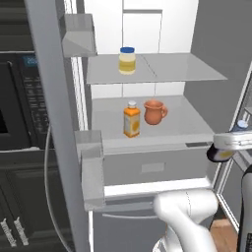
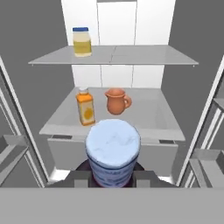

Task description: Place the mayonnaise and condiment bottle from the counter to the top shelf of the fridge. If the existing items in the fridge are on the top shelf, move them to other shelves.

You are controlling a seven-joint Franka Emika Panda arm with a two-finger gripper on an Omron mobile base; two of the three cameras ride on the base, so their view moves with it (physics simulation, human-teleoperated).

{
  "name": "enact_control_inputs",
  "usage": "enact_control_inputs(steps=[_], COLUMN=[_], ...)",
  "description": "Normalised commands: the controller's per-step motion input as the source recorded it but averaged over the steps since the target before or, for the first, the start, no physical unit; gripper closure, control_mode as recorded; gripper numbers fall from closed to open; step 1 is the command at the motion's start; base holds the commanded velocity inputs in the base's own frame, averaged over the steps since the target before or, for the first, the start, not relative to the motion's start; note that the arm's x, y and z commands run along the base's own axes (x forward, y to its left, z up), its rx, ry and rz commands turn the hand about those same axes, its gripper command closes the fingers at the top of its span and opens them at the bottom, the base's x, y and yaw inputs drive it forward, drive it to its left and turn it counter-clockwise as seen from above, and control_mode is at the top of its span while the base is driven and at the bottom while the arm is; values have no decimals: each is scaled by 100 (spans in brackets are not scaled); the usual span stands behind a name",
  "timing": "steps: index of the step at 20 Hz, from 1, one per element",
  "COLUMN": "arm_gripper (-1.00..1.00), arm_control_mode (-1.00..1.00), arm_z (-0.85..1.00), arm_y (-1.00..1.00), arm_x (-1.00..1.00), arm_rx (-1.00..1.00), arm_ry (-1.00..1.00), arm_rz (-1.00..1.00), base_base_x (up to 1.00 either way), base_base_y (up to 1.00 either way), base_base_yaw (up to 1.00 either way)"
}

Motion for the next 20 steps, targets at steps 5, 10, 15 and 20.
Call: enact_control_inputs(steps=[5,10,15,20], arm_gripper=[100,100,100,100], arm_control_mode=[100,-100,-100,-100], arm_z=[0,65,92,38], arm_y=[0,1,0,0], arm_x=[0,30,58,99], arm_rx=[0,-3,-6,-4], arm_ry=[0,-6,-9,-1], arm_rz=[0,-7,-10,-13], base_base_x=[62,10,0,0], base_base_y=[3,1,0,0], base_base_yaw=[-7,-1,0,0])
